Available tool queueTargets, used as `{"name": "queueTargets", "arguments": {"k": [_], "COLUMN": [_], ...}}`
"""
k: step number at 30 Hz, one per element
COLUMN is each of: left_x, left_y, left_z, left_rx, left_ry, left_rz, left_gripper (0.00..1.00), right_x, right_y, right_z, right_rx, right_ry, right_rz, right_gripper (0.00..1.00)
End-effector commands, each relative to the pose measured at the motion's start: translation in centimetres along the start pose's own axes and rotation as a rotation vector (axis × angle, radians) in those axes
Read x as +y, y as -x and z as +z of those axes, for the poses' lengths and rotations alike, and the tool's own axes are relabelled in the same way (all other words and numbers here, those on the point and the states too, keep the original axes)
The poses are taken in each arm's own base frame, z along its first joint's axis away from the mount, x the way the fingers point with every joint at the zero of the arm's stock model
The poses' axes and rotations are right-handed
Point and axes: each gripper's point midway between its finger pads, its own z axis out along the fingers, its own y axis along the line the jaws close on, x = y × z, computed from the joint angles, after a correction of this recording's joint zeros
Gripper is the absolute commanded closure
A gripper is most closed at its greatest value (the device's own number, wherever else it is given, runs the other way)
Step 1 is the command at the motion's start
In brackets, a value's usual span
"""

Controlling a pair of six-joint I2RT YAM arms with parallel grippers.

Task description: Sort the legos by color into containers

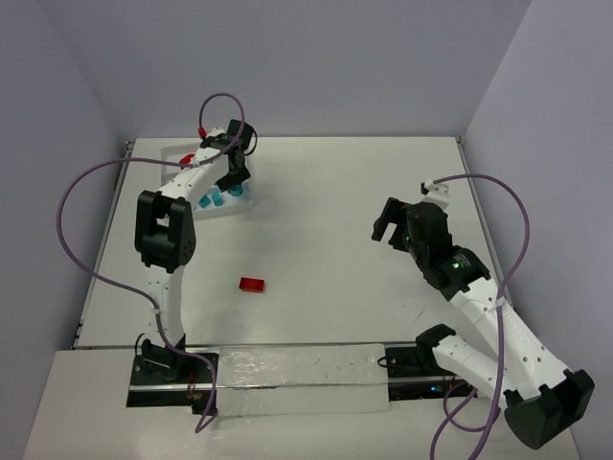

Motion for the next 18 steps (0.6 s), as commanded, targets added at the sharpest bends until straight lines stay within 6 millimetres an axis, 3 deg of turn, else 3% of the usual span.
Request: {"name": "queueTargets", "arguments": {"k": [1, 7, 10, 12, 18], "left_x": [-0.9, -0.5, -0.5, -0.6, 0.3], "left_y": [1.1, 1.0, 1.1, 1.4, 3.4], "left_z": [0.5, 1.5, 1.3, 0.8, -2.5], "left_rx": [-0.023, -0.017, -0.018, -0.028, -0.071], "left_ry": [-0.031, -0.003, -0.01, -0.025, -0.046], "left_rz": [-0.005, 0.004, 0.008, 0.007, -0.006], "left_gripper": [0.85, 0.63, 0.36, 0.26, 0.13], "right_x": [0.6, 0.5, 0.4, 0.5, 0.8], "right_y": [1.1, 1.3, 1.3, 1.2, 1.1], "right_z": [0.2, 0.0, 0.0, 0.1, 0.2], "right_rx": [-0.036, -0.04, -0.039, -0.037, -0.037], "right_ry": [0.014, 0.012, 0.009, 0.011, 0.026], "right_rz": [0.013, 0.012, 0.011, 0.012, 0.021], "right_gripper": [0.0, 0.0, 0.0, 0.0, 0.0]}}
